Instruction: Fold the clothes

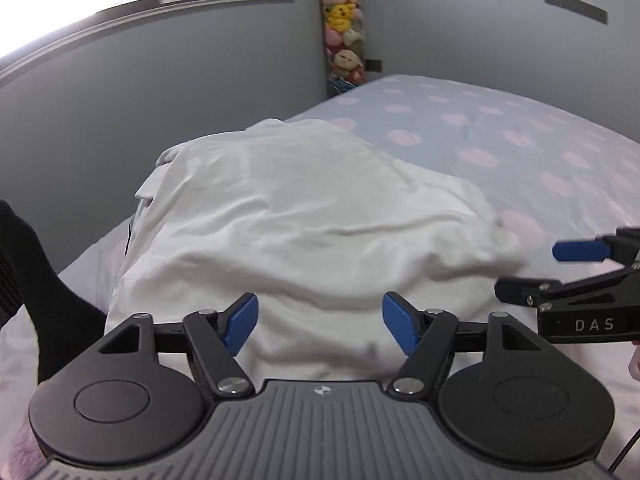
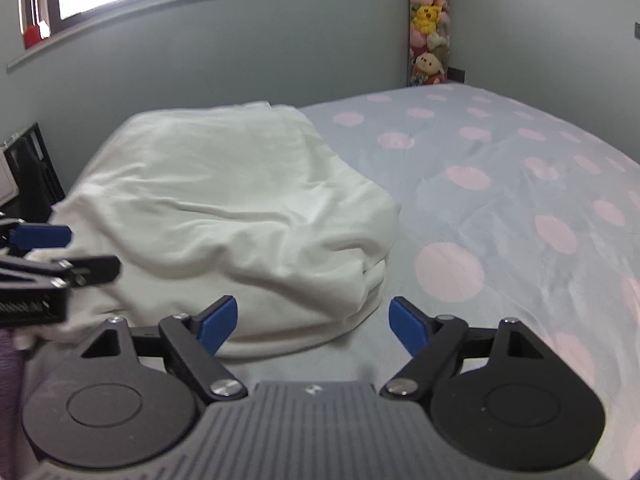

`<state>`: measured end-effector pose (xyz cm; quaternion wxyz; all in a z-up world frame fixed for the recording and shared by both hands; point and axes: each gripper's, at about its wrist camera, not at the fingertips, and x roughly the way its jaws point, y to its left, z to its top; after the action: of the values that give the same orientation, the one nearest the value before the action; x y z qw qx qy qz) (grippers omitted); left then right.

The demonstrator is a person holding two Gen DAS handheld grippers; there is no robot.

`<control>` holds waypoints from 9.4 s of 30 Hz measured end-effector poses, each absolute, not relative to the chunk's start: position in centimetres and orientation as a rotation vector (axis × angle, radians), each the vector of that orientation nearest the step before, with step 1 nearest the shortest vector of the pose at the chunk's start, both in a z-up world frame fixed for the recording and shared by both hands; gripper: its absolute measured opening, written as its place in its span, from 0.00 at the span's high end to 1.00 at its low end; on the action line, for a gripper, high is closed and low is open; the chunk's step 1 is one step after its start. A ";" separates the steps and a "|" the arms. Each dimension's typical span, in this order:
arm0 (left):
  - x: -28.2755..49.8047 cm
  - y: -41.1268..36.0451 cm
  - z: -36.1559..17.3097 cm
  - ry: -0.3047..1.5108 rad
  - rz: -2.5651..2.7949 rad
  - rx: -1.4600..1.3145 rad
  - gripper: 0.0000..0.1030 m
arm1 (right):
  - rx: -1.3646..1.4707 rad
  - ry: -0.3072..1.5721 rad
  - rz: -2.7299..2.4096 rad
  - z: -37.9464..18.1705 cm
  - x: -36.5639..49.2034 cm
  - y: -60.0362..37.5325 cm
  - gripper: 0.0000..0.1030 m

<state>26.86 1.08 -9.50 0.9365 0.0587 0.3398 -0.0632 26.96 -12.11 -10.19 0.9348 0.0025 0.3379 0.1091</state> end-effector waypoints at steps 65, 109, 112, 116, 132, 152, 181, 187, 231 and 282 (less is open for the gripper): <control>8.1 -7.0 -10.5 1.002 -0.482 0.021 0.60 | 0.307 0.613 -0.541 -7.2 -13.3 -33.8 0.59; 8.4 -14.9 -12.3 1.101 -0.678 0.324 0.89 | 0.397 0.942 -0.372 -9.0 -21.8 -32.8 0.99; 8.8 -14.2 -12.4 1.146 -0.664 0.278 0.71 | 0.386 0.904 -0.350 -8.2 -20.7 -33.4 0.95; 9.0 -13.6 -12.9 1.189 -0.665 0.256 0.55 | 0.329 0.864 -0.304 -6.4 -17.6 -34.4 0.93; 12.6 -13.3 -16.0 1.283 -0.674 0.151 0.57 | 0.194 0.920 -0.083 -7.8 -0.8 -37.3 0.56; 15.2 -13.2 -8.0 1.039 -0.637 0.130 0.93 | 0.337 0.789 -0.252 -5.6 3.3 -42.0 0.98; 11.2 -12.9 -13.7 1.098 -0.639 0.385 0.94 | 0.193 1.032 -0.338 -6.5 -13.9 -40.9 0.70; 11.3 -13.6 -14.6 1.111 -0.623 0.396 0.93 | 0.048 1.012 -0.173 -5.8 -8.8 -40.0 0.65; 4.9 -19.1 -8.3 0.761 -1.172 0.702 0.81 | -0.099 0.847 -0.306 -3.8 -16.2 -40.1 0.98; 2.7 -15.8 -12.5 0.590 -1.181 1.259 0.96 | 0.184 0.912 -0.367 -9.3 -19.2 -41.8 0.97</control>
<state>2.72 -15.83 -12.54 0.6122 0.5459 0.2556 -0.5118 -19.25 -41.79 -9.30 0.8775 0.0882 0.4373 -0.1760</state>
